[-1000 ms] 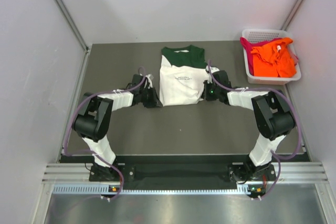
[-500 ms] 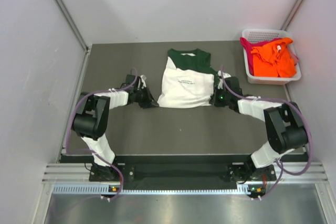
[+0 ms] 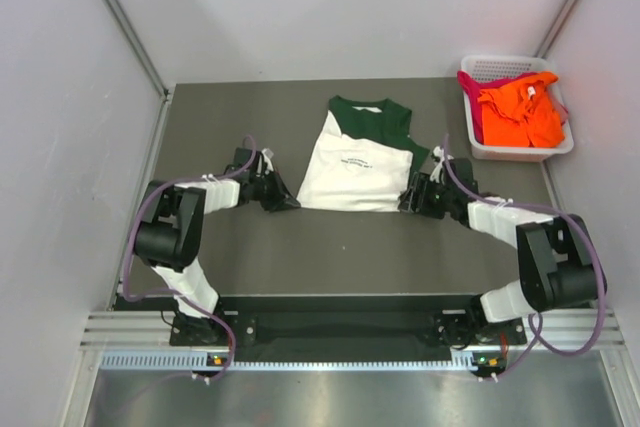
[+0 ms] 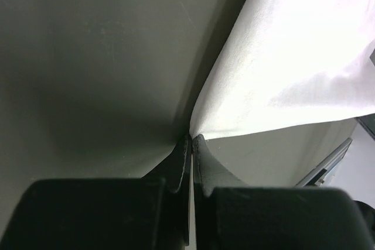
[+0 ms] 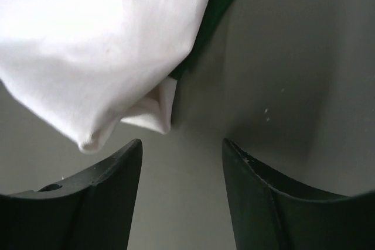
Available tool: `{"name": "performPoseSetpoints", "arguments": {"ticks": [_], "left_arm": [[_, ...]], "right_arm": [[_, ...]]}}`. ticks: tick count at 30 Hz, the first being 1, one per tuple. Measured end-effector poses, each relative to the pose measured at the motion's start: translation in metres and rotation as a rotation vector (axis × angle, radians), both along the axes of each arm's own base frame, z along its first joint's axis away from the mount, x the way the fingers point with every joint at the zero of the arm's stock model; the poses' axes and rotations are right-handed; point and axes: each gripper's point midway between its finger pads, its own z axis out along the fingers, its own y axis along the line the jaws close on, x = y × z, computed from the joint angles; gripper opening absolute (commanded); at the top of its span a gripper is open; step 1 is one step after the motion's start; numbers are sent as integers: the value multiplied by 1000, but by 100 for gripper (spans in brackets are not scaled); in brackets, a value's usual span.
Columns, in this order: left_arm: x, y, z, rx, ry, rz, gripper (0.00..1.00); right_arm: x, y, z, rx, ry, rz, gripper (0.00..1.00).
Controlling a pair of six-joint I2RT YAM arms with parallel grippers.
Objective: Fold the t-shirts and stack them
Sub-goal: Fold the tshirt
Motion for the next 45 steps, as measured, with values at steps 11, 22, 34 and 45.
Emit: {"name": "performPoseSetpoints", "arguments": {"ticks": [11, 22, 34, 45], "left_arm": [[-6, 0, 0, 30, -11, -8, 0], [-10, 5, 5, 59, -15, -10, 0], [-14, 7, 5, 69, -6, -14, 0], [-15, 10, 8, 84, -8, -5, 0]], "right_arm": [[-19, 17, 10, 105, -16, 72, 49], [15, 41, 19, 66, -100, 164, 56], [-26, 60, 12, 184, -69, 260, 29], [-69, 51, 0, 235, 56, 217, 0]]}}
